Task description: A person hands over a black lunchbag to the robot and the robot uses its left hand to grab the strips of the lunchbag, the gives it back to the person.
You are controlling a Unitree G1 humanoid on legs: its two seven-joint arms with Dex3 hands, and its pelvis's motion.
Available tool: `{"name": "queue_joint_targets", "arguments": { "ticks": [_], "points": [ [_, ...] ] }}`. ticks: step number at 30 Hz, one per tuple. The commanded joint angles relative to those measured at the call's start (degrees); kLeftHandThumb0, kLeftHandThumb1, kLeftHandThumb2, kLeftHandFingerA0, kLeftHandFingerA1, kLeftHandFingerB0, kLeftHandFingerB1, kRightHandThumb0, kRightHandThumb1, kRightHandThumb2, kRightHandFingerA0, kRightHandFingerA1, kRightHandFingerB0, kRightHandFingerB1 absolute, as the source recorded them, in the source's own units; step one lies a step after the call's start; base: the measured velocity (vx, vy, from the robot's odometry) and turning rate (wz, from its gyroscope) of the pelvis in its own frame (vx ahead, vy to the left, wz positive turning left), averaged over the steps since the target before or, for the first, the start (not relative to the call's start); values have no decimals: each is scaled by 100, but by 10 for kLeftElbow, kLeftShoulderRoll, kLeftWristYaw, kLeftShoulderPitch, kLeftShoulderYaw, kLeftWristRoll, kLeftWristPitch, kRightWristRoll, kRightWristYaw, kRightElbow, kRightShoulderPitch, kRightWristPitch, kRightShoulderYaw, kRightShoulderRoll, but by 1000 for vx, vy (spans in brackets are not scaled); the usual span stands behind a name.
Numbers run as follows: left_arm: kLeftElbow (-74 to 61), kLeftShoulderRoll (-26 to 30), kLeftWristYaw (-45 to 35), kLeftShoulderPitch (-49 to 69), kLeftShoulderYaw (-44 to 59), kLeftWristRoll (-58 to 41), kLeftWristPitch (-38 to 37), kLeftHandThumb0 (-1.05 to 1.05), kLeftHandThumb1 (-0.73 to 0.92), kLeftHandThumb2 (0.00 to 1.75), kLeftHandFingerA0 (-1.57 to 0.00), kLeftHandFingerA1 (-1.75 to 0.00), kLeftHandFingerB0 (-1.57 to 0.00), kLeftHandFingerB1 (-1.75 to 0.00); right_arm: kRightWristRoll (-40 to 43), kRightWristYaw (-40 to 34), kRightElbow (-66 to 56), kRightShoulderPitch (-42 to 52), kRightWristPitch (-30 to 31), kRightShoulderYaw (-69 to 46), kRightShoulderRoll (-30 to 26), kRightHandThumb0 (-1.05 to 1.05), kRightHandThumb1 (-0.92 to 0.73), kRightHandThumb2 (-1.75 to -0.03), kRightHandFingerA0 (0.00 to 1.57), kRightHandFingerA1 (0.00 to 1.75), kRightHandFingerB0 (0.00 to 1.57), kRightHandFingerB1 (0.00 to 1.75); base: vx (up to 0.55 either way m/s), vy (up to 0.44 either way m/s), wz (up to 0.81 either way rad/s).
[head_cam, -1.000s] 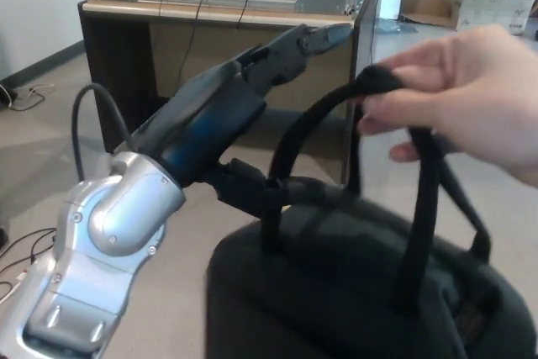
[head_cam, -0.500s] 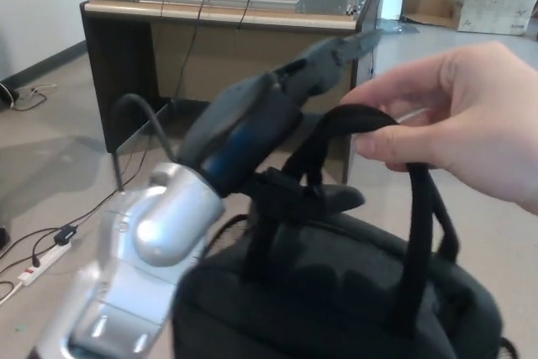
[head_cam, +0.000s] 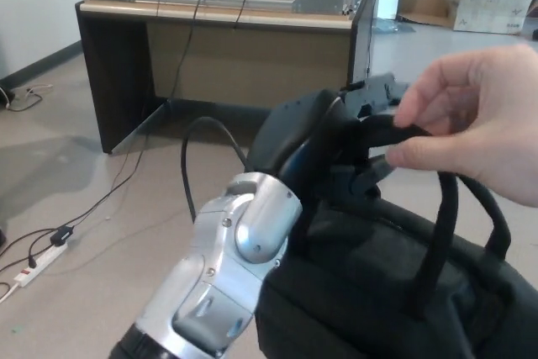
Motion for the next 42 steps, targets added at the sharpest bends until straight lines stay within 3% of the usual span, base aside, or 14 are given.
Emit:
{"name": "queue_joint_targets", "arguments": {
  "ticks": [1,12,14,19,20,22,24,25,27,28,29,31,32,42],
  "points": [
    [82,-39,211,-17,28,30,-117,-4,77,70,-79,-175,-63,-131,0,-6,5,-4,-12,0,-2,-65,-62,-61,70,51,48,36,0,0,0],
    [87,-33,281,-20,87,-3,-213,-12,84,65,-73,-161,-57,-123,-4,-7,10,-11,0,4,-3,-63,-67,-61,74,49,51,36,0,0,0],
    [78,-25,298,-22,111,-10,-226,-15,81,66,-79,-158,-69,-104,-8,-6,11,-11,-2,7,-7,-60,-54,-96,73,68,34,49,0,0,0],
    [30,3,290,-4,171,-34,-240,-12,78,71,-94,-152,-70,-113,-1,1,8,-8,-3,4,-8,-60,-54,-95,74,68,37,49,0,0,0],
    [23,22,302,3,183,-18,-244,-15,80,66,-101,-146,-71,-109,-4,-1,13,-11,-7,4,-9,-64,-65,-62,77,51,50,37,0,0,0],
    [19,33,302,10,202,-26,-263,-15,78,73,-97,-144,-74,-110,-5,1,12,-11,-3,6,-10,-65,-65,-62,76,51,50,37,0,0,0],
    [-5,60,285,37,240,-51,-284,-17,79,73,-100,-147,-75,-113,-6,2,15,-10,-5,6,-11,-60,-55,-96,75,68,36,50,0,0,0],
    [-10,64,283,44,249,-54,-290,-14,78,76,-101,-147,-76,-112,-5,3,16,-10,-6,6,-11,-64,-66,-62,75,51,50,38,0,0,0],
    [-20,78,279,63,265,-58,-303,-13,78,77,-101,-148,-75,-114,-2,6,18,-10,-7,5,-9,-64,-66,-62,74,50,49,37,0,0,0],
    [-31,92,282,86,275,-47,-305,-13,77,77,-106,-148,-74,-113,-1,9,17,-8,-8,5,-10,-60,-56,-97,71,67,37,50,0,0,0],
    [-36,98,280,102,283,-48,-311,-12,76,80,-112,-139,-77,-110,-2,10,17,-6,-9,5,-11,-63,-67,-62,73,50,49,38,0,0,0],
    [-36,109,275,132,299,-63,-339,-11,75,80,-113,-136,-77,-108,-1,10,18,-7,-9,4,-12,-62,-67,-62,73,50,50,38,0,0,0],
    [-34,116,272,160,311,-73,-362,-13,77,74,-112,-134,-78,-105,0,9,18,-7,-8,3,-12,-59,-56,-97,72,67,37,50,0,0,0],
    [18,151,298,393,399,-83,-501,-6,67,86,-107,-143,-78,-112,2,8,22,-15,-8,1,-13,-56,-55,-97,74,69,38,51,0,0,0]
  ]
}}
